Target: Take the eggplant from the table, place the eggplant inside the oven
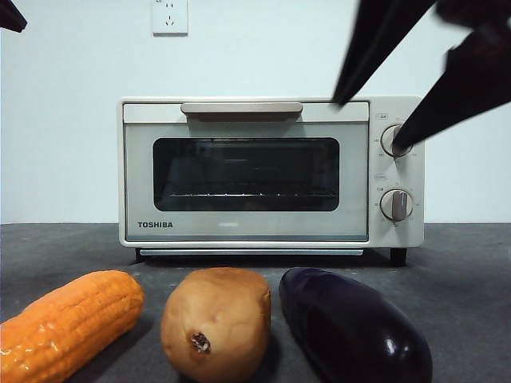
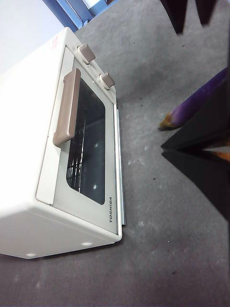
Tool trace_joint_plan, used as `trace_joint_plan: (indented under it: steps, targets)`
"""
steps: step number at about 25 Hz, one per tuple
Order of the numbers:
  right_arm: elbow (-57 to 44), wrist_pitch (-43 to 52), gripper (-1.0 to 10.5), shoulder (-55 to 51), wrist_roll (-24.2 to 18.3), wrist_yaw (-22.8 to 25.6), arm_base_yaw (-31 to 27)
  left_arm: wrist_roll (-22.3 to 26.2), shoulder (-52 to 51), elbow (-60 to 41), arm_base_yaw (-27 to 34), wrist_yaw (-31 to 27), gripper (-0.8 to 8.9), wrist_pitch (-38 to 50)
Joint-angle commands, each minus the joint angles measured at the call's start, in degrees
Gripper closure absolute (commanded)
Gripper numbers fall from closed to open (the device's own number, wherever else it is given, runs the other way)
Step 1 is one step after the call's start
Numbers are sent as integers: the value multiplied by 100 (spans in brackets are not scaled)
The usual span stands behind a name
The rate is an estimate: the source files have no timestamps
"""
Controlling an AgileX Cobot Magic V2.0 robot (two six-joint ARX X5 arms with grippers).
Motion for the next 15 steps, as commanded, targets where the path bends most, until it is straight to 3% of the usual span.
trace_joint_plan:
  steps: [1,6,15]
  targets:
    - [293,-15,595,577,81,149,181,98,31,116,-17,22,809,9]
    - [872,-289,595,1945,87,452,282,120,31,116,-17,22,809,-133]
    - [1180,-15,596,3265,50,264,293,160,31,116,-17,22,809,-144]
